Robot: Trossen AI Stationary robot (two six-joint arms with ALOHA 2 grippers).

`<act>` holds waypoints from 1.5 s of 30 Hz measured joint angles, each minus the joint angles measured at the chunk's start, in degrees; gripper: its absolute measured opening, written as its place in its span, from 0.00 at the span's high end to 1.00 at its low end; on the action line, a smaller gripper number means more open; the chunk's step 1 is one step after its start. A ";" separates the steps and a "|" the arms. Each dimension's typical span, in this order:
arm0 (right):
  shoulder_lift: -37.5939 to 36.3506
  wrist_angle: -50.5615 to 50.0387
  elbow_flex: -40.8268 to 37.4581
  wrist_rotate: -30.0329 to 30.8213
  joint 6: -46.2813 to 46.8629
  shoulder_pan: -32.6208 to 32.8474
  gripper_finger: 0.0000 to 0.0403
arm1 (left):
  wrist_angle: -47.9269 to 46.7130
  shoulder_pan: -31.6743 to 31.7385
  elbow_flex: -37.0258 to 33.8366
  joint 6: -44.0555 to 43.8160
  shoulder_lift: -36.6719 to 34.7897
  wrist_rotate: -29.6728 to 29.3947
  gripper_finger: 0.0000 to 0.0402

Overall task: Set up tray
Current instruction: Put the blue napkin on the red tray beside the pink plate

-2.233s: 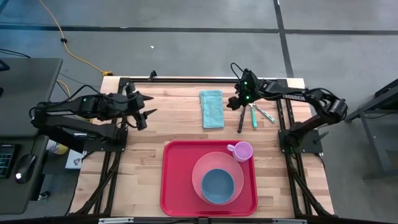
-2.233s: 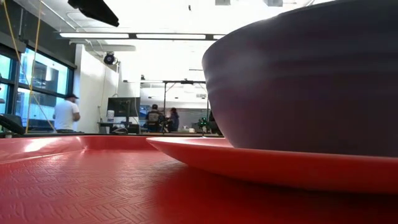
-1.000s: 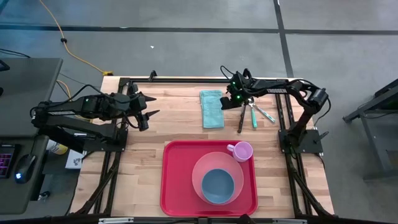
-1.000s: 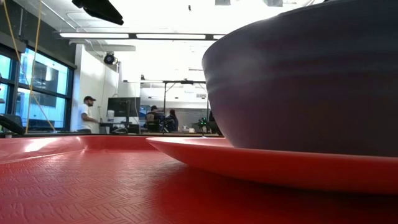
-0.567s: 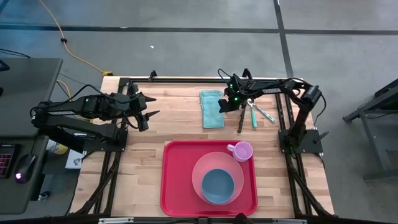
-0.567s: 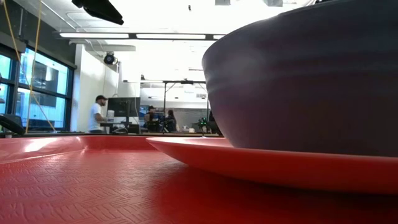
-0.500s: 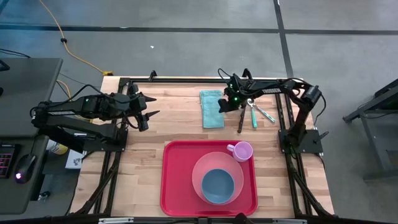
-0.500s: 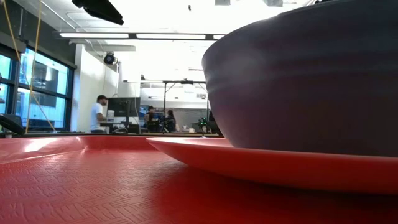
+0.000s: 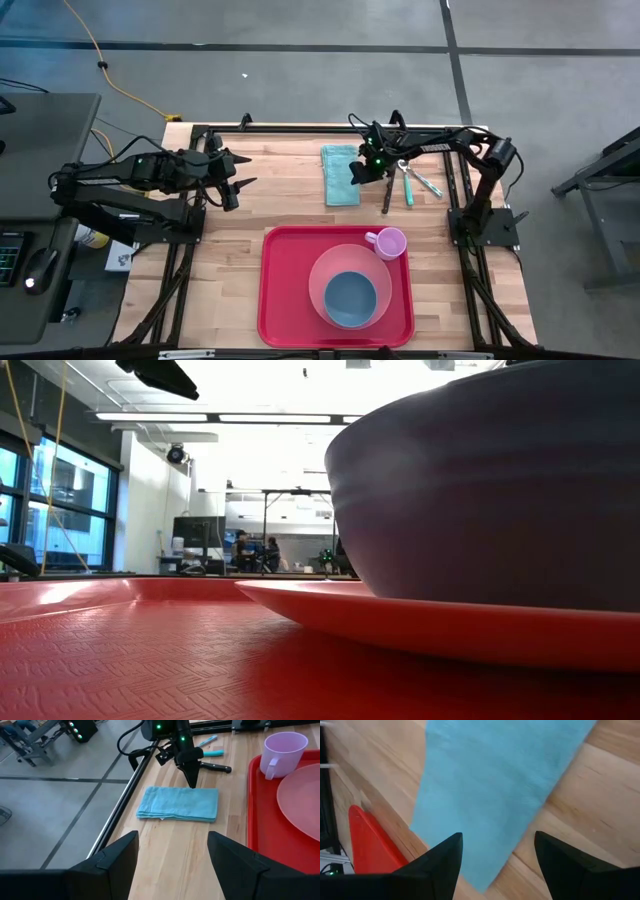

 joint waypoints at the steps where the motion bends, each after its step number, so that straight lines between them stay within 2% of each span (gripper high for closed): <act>1: 0.01 0.09 0.00 0.00 0.00 0.00 0.44 | 0.00 0.00 0.02 0.00 0.00 0.00 0.33; 18: 0.57 5.74 0.00 -1.30 3.44 3.06 0.44 | 0.02 0.00 0.02 0.94 0.00 0.02 0.33; 26: 6.29 9.07 0.87 -5.84 5.33 3.21 0.44 | 0.01 0.00 0.02 0.92 0.00 0.07 0.33; 31: 7.46 8.55 3.02 -6.01 4.90 3.39 0.45 | -0.02 0.00 0.02 0.94 0.00 0.09 0.34; 40: 7.93 8.84 8.37 -2.26 2.42 5.11 0.58 | -0.13 0.00 0.02 1.26 0.00 0.09 0.34; 43: 7.93 8.75 8.79 -1.44 0.92 5.59 0.66 | -0.15 0.00 0.02 1.36 0.00 0.09 0.34; 45: 7.93 8.79 8.79 -1.51 -0.37 5.62 0.75 | -0.24 -0.01 0.02 1.36 0.00 0.09 0.34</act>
